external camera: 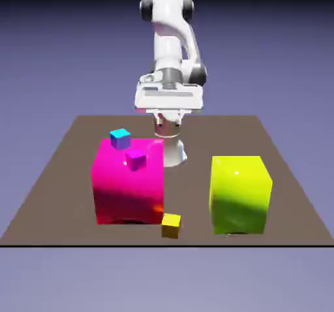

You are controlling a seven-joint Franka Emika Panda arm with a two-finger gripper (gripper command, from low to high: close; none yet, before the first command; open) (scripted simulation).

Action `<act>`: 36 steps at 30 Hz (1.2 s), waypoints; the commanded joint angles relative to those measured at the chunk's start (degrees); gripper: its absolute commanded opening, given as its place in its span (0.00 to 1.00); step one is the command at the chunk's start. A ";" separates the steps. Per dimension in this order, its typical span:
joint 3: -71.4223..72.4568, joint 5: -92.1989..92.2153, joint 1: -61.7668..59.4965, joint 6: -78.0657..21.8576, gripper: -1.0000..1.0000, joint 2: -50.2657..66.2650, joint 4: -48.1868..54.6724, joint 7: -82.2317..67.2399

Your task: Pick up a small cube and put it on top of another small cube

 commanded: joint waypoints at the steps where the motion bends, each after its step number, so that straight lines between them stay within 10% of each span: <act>1: 0.34 -1.40 -0.06 -1.46 0.50 2.08 1.19 -1.60; 24: 8.09 -33.09 -1.34 -34.70 0.50 49.31 28.27 -38.04; 30: 3.97 -39.61 -0.46 -27.36 0.50 58.31 29.60 -33.08; 31: 3.97 -39.61 -0.46 -27.36 0.00 58.31 29.60 -33.08; 36: 7.77 -33.60 -1.28 -34.13 0.00 50.02 28.37 -37.65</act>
